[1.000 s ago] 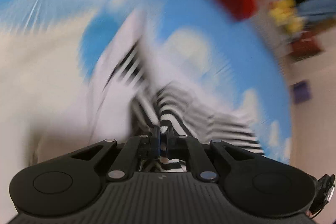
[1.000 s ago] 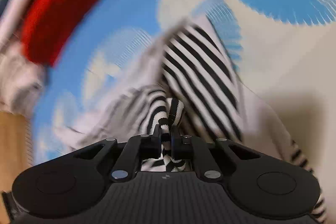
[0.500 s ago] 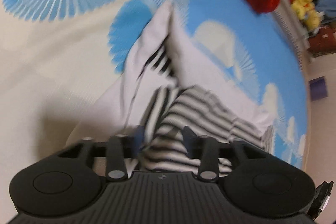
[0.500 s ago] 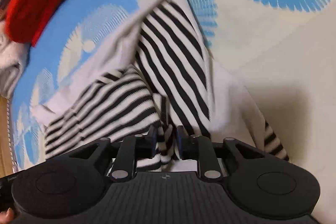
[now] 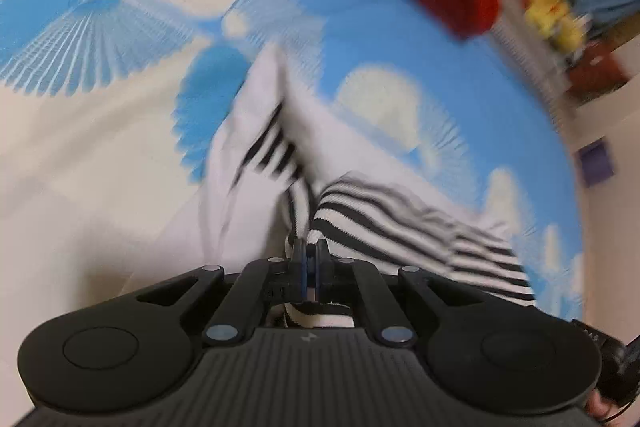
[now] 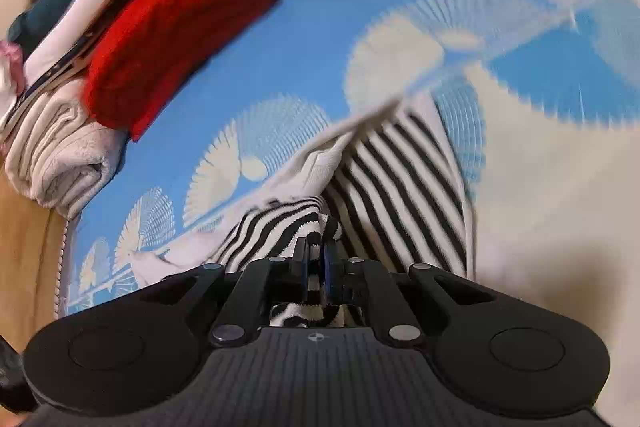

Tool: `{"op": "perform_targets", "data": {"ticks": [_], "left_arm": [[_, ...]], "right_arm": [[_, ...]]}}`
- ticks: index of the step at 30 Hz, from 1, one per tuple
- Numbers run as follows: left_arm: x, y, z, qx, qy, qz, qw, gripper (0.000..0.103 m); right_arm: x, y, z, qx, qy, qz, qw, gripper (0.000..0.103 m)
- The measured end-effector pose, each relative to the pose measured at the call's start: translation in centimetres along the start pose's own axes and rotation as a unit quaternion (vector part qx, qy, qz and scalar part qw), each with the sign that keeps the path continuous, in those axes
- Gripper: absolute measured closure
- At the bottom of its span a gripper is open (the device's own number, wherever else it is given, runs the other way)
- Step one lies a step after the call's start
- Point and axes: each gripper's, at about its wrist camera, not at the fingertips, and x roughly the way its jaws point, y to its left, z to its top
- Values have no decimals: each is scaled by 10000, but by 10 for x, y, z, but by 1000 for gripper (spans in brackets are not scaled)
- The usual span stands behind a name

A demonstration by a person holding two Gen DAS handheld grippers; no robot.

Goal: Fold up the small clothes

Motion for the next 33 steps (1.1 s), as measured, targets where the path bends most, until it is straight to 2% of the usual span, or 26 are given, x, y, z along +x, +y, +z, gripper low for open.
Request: {"op": "perform_targets", "data": {"ticks": [2,3,4,6,8,10,12,13,15,16,18,20,24,25,26,28,30,33], "left_arm": [[16,8,-3,-175,441,191,9987,96],[18,10,-3,-207,485,223,9984,95],[15,9,-3,-147,402,248,9988,95],[-1,-2,2,192,16,274,9994,87],[-16,-12,4,478,-272,52,9985,85],[-22,-16,3,566,-273,-289,9976,85],[-16,-20,0,610,-104,-392,9973,85],[-9,-18,-1,596,45,-376,9975,85],[6,-13,-6,504,343,-170,9980,85],[16,-8,-8,467,515,104,9975,85],[25,1,-11,444,638,505,9957,87],[20,1,-8,398,572,399,9968,87],[3,-7,-6,597,262,-68,9978,85],[7,-5,-7,582,337,-11,9977,85],[16,-2,-10,587,536,238,9966,85],[28,6,-13,602,795,551,9935,87],[20,7,-10,590,678,408,9951,87],[-17,-9,-5,1099,-60,112,9939,87]], "right_arm": [[20,-14,-4,224,567,-466,9971,93],[29,-21,-6,305,816,-636,9942,91],[34,-26,-8,385,906,-770,9922,81],[29,-23,-5,331,713,-874,9931,74],[13,-10,1,-58,188,-953,9953,74],[-3,4,5,-522,-366,-906,9938,74],[-10,11,4,-735,-470,-513,9949,74],[-8,14,2,-785,-323,-175,9962,74],[3,10,-2,-616,151,219,9977,74],[12,5,-5,-475,440,160,9978,74],[33,-8,-14,-453,959,-620,9924,75],[36,-15,-14,-357,946,-695,9924,79],[19,-6,-6,-442,545,-363,9969,76],[19,-8,-6,-501,554,-377,9965,73],[25,-11,-8,-519,710,-501,9949,73],[41,-26,-11,-303,1022,-885,9904,73],[37,-31,-11,-122,999,-817,9916,73],[9,-14,-1,-436,476,-668,9957,72]]}}
